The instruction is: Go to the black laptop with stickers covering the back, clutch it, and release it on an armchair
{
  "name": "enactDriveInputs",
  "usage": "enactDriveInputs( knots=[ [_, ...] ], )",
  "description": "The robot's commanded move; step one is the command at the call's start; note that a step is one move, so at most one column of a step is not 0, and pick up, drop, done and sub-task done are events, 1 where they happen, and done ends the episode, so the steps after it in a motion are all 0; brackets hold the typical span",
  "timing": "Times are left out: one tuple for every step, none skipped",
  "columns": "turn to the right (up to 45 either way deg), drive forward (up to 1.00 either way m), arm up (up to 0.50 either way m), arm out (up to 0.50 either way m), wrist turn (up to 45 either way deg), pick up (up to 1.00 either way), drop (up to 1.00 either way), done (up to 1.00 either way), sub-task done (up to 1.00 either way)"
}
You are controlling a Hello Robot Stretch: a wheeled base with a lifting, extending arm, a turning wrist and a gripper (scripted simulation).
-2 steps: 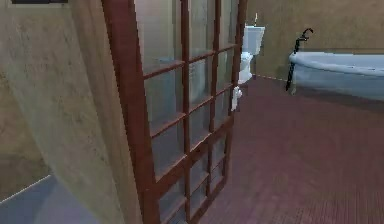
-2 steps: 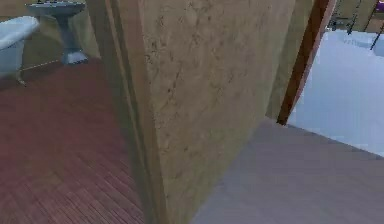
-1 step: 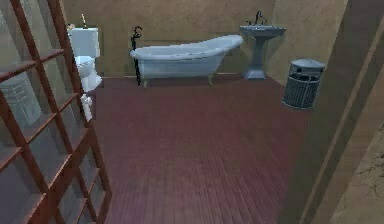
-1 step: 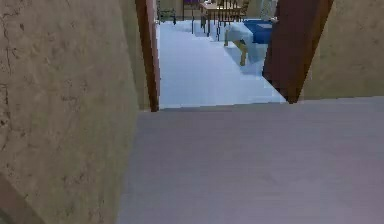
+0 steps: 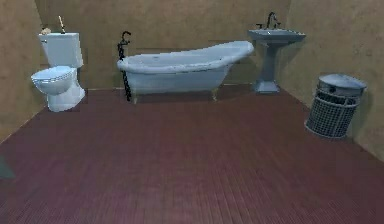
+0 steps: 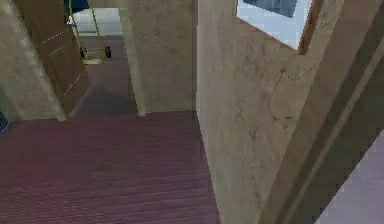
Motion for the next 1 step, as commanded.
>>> enactDriveInputs(
  knots=[
    [45.0, 0.0, 0.0, 0.0, 0.0, 0.0, 0.0, 0.0, 0.0]
  ],
)
